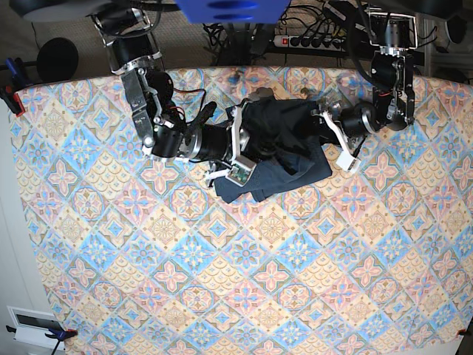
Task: Layout the t-shirt on the table in an organized manner, then fold the t-shirt properly
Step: 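Press the folded bundle down with both grippers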
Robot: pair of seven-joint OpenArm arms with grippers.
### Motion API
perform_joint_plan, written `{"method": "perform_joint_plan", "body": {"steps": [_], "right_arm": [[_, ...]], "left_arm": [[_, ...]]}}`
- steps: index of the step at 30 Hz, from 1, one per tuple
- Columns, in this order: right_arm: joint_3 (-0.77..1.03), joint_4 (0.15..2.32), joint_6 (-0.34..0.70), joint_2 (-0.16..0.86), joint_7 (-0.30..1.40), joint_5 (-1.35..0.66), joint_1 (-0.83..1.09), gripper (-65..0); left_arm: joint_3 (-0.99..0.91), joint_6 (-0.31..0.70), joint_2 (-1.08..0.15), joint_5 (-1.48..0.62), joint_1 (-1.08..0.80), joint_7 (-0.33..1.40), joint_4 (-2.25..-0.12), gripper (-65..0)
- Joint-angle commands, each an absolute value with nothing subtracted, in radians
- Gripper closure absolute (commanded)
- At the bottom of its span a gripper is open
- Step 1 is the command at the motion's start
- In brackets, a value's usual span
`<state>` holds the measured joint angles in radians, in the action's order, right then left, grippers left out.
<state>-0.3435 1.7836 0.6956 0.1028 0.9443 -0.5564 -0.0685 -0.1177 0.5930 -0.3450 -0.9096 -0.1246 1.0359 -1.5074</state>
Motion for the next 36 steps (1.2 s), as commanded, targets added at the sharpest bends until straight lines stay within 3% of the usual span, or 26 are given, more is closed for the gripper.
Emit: {"method": "perform_joint_plan", "body": {"steps": [1, 3, 14, 19, 36], "right_arm": [[-0.326, 1.817, 0.698, 0.097, 0.921, -0.579, -0.084, -6.4], [-0.298, 1.842, 0.698, 0.102, 0.923, -0.579, -0.074, -6.4], [-0.199, 1.873, 0.698, 0.102, 0.923, -0.579, 0.015, -6.4], [-0.199, 1.873, 0.698, 0.102, 0.923, -0.579, 0.010, -6.4], [-0.199, 1.871, 0.698, 0.102, 0.923, -0.579, 0.012, -6.4]], "left_arm": [[-0.122, 0.607, -0.354, -0.934, -0.114, 1.020, -1.526, -35.1], [-0.122, 0.628, -0.357, -0.938, -0.119, 1.023, -1.527, -37.6], [-0.311, 0.650, -0.383, -1.207, -0.179, 1.125, -1.557, -32.3], [-0.331, 0.645, -0.377, -1.207, -0.222, 1.130, -1.699, -32.3], [-0.274, 0.644, -0.168, -1.049, -0.134, 1.130, -1.655, -32.4]]}}
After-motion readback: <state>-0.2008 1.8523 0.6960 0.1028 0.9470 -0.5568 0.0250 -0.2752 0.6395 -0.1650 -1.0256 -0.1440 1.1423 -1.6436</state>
